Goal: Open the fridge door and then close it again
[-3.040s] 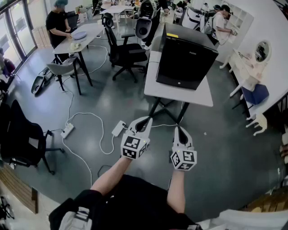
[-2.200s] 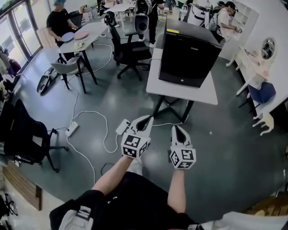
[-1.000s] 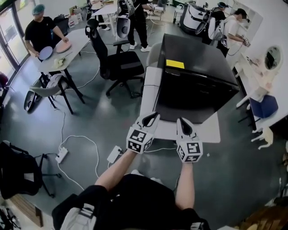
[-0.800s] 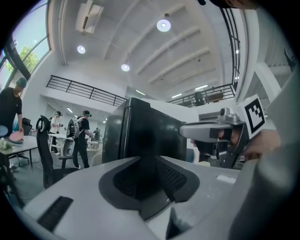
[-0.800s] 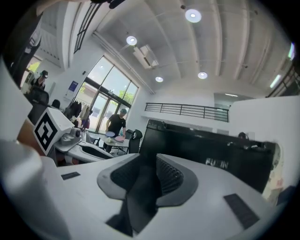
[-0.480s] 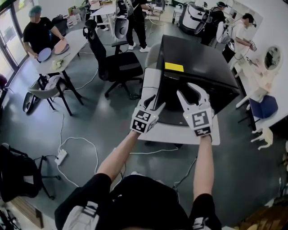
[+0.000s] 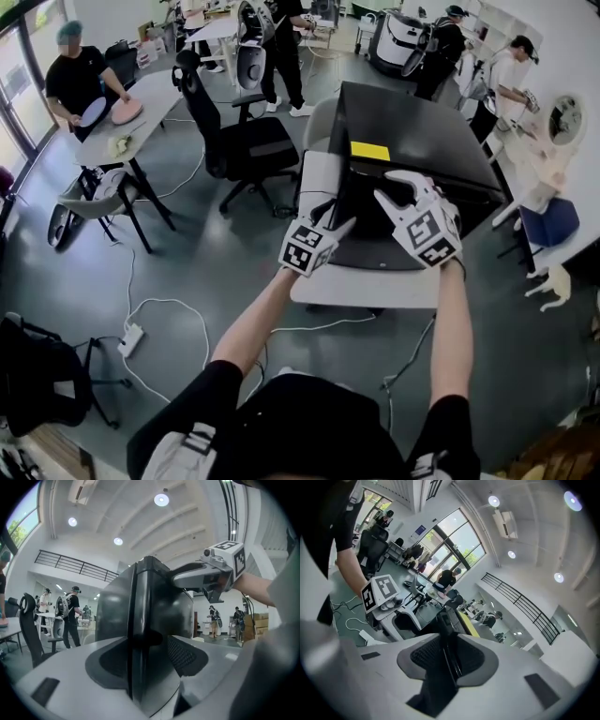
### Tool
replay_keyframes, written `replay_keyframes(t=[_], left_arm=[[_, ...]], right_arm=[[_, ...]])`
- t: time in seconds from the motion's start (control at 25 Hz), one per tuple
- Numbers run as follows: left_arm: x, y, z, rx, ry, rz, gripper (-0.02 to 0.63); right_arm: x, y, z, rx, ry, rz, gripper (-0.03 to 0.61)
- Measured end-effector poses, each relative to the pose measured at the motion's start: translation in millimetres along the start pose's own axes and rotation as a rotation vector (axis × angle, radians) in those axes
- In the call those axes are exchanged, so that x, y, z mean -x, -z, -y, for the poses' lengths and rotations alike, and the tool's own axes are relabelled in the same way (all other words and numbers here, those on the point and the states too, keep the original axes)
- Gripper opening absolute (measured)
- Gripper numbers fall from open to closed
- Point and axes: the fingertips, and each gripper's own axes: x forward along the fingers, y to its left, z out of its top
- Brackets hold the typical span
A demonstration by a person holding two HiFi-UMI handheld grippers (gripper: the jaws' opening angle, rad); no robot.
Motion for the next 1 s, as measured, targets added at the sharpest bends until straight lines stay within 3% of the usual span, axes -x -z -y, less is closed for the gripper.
replay_keyframes(t=[0.2,0.56,1.0], left_arm=[[-10,-2,5,0.015,0.031,0.003,0.245],[-8,-1,8,0.002,-0.009,0.017,0.245],[-6,-4,9,0.080,0.002,0.040,0.244]], right_arm=[[-2,4,-3,0.030,-0.035,-0.032,0.094],[0,5,-7,0.043,-0.067,-0.072,0.074],[3,8,-9,0.055,-0.062,-0.121,0.061]])
